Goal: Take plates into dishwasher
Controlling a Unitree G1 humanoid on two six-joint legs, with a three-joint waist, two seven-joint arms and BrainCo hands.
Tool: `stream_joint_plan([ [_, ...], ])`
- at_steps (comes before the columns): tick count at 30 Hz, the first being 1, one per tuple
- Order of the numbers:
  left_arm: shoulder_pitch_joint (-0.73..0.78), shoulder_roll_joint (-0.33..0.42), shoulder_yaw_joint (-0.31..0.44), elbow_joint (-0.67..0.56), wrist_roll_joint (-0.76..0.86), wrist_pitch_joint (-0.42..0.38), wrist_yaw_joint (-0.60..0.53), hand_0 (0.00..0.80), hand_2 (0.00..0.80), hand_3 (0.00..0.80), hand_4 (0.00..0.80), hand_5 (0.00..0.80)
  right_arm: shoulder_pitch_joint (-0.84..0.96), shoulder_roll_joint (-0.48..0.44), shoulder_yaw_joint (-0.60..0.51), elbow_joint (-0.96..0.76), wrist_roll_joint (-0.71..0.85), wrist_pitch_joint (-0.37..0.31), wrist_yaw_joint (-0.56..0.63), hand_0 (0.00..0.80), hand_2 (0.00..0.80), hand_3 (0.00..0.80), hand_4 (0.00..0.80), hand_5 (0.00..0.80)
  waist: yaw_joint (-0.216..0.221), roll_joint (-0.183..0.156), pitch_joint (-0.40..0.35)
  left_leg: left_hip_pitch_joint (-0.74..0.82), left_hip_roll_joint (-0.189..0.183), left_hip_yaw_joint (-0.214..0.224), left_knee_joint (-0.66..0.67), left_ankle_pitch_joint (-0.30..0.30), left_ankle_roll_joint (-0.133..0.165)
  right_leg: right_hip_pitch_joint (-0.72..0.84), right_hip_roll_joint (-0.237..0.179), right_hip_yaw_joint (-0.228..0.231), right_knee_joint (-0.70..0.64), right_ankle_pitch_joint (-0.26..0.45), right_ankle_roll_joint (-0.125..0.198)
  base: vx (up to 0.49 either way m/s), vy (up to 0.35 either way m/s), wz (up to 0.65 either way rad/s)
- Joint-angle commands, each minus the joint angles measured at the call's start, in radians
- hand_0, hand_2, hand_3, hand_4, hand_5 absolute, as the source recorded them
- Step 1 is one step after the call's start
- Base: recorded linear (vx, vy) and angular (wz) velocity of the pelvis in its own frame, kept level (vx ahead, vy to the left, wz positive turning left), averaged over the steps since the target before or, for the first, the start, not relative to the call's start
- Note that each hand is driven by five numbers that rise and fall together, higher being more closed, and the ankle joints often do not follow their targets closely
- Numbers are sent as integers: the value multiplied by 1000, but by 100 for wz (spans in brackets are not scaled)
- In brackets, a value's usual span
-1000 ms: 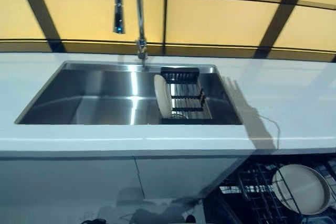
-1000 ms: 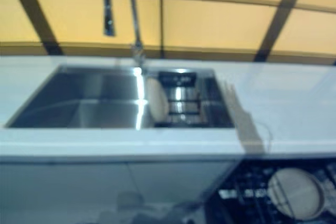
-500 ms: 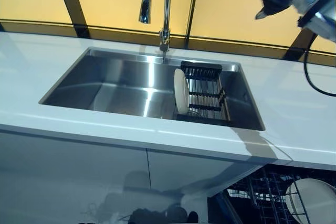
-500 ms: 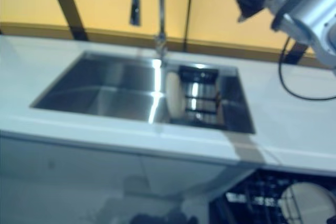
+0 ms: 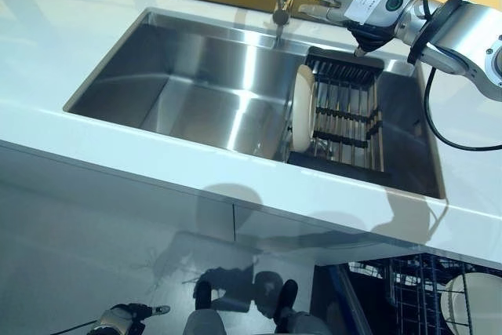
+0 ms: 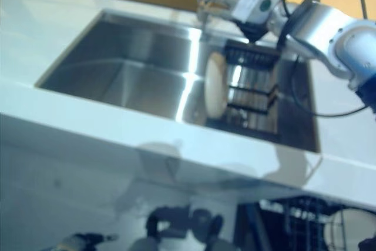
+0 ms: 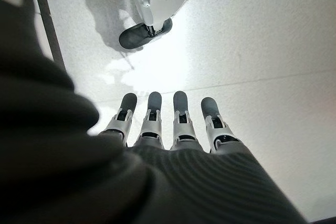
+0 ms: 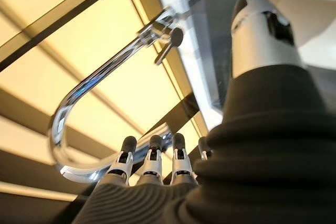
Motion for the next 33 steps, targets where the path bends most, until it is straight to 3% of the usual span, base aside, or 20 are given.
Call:
stream_joint_plan([
  [1, -37, 61, -28, 1, -17, 13, 9, 0, 0, 0, 0, 0, -144, -12, 38, 10, 8, 27, 17, 0, 0, 0, 0, 0, 13, -51, 29, -60, -39, 7, -12, 48, 28, 100, -49, 46, -1, -77, 109, 0, 0, 0],
  [33, -58, 88, -25, -5, -36, -12, 2, 0, 0, 0, 0, 0, -83, 36, 19, -72, -29, 16, 125, 0, 0, 0, 0, 0, 22, -72, 93, -86, -28, 28, -12, 49, 25, 62, -45, 39, -1, -65, 114, -10, 0, 1],
])
